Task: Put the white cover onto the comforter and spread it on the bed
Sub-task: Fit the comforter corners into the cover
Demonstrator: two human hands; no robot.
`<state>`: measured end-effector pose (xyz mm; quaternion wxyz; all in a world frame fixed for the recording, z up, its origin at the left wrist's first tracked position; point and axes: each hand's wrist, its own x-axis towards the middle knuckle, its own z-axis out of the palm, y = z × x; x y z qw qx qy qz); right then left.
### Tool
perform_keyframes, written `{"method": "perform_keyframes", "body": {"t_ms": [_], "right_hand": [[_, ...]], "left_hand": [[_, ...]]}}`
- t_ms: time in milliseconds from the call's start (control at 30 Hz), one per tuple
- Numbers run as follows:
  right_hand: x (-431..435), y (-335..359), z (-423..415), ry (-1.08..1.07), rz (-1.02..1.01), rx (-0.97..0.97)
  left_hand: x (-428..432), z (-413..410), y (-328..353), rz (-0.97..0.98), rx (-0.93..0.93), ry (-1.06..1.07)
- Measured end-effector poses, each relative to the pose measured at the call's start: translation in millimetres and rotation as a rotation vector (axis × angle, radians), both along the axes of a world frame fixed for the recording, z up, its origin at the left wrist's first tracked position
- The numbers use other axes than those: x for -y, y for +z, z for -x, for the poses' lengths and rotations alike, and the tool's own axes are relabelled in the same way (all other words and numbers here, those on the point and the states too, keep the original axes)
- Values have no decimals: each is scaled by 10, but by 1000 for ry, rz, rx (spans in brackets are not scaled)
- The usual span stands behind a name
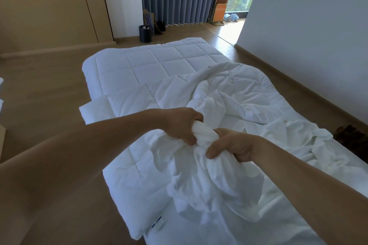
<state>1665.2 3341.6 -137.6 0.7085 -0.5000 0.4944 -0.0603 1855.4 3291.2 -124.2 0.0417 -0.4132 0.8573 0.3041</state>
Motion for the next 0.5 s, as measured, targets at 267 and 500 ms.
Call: {"method": "perform_keyframes", "body": {"t_ms": [267, 500], "right_hand": [[-36, -21, -6, -39, 75, -37], [52, 16, -131, -137, 277, -95]], "left_hand": [[-14, -92, -216, -332, -150, 78], [-184, -204, -367, -794, -642, 124]]}}
